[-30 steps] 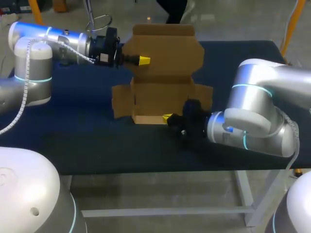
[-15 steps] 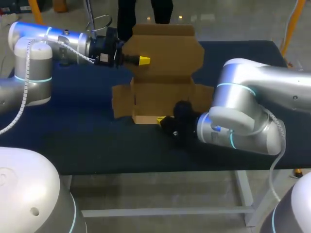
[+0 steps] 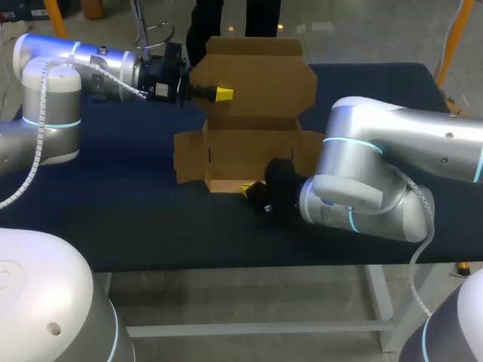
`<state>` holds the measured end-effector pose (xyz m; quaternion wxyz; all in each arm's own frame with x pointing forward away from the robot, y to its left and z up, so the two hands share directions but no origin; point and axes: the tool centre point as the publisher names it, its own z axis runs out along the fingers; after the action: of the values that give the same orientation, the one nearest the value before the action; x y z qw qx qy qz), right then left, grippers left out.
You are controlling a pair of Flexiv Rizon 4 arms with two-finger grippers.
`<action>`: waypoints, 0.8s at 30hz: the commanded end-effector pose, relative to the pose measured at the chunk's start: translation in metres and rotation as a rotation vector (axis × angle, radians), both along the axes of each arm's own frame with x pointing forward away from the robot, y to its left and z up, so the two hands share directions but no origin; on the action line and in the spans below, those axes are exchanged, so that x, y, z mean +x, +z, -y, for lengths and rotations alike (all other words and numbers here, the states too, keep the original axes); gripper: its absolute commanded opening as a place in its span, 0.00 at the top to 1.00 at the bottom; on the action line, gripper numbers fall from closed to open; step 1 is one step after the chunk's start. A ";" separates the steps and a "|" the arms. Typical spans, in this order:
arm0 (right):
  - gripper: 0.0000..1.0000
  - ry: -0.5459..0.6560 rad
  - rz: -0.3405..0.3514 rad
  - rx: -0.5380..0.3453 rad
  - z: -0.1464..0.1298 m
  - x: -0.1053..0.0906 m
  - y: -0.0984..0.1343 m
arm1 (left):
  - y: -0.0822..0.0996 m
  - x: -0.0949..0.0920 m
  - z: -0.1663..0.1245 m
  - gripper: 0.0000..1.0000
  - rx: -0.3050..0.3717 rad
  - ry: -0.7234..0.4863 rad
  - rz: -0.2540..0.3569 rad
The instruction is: Assemble the packaging by folding the flat box into shape, placing the metal phone stand inside, and closing the box properly
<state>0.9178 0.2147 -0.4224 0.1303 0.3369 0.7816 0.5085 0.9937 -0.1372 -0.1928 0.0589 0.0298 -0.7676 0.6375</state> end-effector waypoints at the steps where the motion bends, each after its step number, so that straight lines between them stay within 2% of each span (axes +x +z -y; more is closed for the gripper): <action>1: 1.00 -0.066 0.022 -0.022 -0.004 -0.001 -0.006 | -0.002 0.000 -0.001 1.00 0.001 -0.004 0.000; 19: 1.00 -0.071 0.015 -0.010 -0.003 0.000 -0.010 | -0.002 0.000 -0.001 1.00 0.001 -0.004 0.000; 24: 1.00 -0.068 0.031 -0.003 -0.001 0.000 -0.004 | -0.002 0.000 -0.001 1.00 0.001 -0.004 0.000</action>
<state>0.9209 0.2135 -0.4245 0.1409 0.3453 0.7747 0.5107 0.9937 -0.1372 -0.1928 0.0590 0.0299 -0.7676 0.6375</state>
